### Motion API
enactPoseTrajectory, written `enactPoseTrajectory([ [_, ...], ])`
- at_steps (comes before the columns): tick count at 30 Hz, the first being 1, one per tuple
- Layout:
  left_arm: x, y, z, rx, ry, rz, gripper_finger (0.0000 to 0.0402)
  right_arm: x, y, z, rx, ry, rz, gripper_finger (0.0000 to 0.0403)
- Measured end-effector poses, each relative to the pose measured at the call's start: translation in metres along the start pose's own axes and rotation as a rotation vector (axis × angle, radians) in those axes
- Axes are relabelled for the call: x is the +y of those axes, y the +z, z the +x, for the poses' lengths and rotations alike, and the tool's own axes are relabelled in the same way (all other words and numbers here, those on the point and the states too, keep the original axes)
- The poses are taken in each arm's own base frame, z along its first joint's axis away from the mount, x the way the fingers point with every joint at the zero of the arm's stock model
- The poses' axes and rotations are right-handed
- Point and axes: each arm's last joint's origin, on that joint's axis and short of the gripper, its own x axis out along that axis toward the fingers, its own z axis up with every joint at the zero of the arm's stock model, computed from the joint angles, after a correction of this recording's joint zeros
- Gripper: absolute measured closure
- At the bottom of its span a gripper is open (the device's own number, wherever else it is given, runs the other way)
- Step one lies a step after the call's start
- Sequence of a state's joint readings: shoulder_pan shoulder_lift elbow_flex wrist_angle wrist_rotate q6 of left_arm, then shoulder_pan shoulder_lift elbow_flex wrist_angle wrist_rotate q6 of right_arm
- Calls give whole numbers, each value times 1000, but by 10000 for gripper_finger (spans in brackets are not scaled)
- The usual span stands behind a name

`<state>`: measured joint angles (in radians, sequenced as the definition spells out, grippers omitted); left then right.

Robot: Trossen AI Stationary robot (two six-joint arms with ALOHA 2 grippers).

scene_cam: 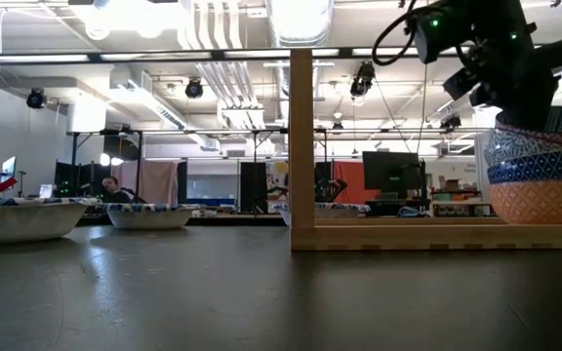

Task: Place and stack bowls onto a shelf
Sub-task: Stack the dark blue patterned bowl on top of the red patterned bowl on the shelf, then put the top left white bowl on the shelf

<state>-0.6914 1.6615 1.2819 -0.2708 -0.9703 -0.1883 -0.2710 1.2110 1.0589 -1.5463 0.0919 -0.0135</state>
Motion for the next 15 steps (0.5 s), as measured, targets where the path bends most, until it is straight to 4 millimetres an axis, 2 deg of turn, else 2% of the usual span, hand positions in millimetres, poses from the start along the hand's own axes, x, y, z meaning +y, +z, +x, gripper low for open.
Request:
enactPoseTrajectory([
  [6, 1, 0, 1, 2, 3, 0, 198, -2, 2, -15, -61, -18, 19, 340],
  [15, 1, -1, 1, 8, 4, 8, 198, -7, 5, -56, -245, -34, 114, 316],
])
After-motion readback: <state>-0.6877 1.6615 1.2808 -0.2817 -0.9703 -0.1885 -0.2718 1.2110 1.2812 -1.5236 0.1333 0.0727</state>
